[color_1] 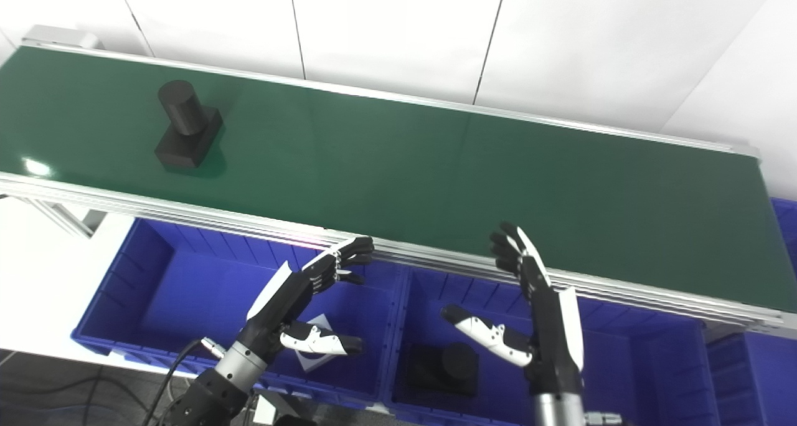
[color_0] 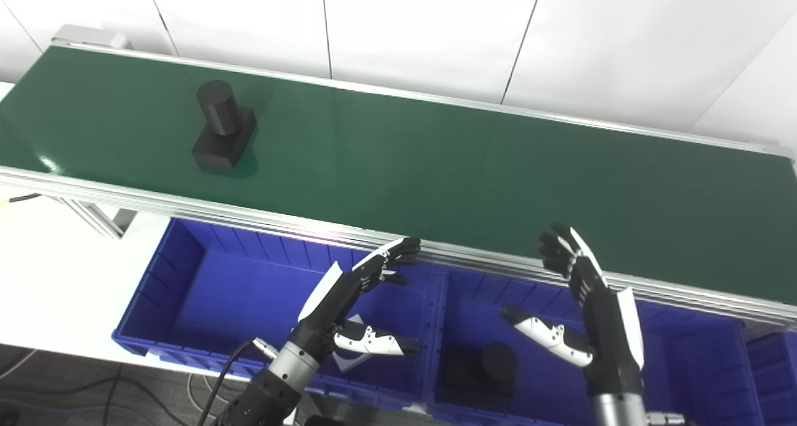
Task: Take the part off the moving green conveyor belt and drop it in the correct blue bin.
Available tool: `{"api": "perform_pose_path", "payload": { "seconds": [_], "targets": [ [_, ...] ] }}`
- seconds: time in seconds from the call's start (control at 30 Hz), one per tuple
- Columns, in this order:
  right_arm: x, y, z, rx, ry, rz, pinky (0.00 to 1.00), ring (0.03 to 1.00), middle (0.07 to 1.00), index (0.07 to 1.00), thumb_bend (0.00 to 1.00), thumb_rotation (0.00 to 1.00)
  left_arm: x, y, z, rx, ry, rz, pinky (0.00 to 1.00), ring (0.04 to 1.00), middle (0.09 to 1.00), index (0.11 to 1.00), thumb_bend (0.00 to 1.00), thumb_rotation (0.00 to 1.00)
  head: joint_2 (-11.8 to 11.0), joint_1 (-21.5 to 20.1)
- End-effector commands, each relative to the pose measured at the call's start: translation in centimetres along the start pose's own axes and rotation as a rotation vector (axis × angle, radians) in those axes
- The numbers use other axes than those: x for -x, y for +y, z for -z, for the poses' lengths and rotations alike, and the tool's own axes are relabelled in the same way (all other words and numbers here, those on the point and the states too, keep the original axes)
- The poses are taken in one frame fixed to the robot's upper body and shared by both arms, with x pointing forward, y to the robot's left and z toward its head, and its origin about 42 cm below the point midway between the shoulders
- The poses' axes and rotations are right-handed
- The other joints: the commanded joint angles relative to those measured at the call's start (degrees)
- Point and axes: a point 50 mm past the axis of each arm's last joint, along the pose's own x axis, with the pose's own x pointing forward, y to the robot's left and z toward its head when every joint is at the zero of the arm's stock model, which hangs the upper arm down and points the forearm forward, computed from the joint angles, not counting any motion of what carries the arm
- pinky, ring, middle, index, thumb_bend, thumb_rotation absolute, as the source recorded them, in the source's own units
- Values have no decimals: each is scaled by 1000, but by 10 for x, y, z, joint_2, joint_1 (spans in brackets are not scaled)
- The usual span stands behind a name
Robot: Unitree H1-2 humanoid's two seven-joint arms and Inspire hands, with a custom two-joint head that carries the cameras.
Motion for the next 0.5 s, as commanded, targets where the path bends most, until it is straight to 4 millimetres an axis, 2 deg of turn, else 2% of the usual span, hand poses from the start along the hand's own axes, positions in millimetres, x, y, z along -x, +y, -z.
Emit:
{"api": "perform_pose_path", "payload": {
  "seconds": [0.0,0.47],
  "targets": [
    [-12,-3,-13,13,-53,-1,748,807,833,890,756,399,-7,0,-7,-1,-65,-10,720,846,885,880,877,390,-7,-1],
    [-63,-4,-36,66,-98,-75,734,811,840,887,742,395,-6,2,-3,-17,-55,-11,716,853,894,885,870,411,-23,-6]
  ]
}}
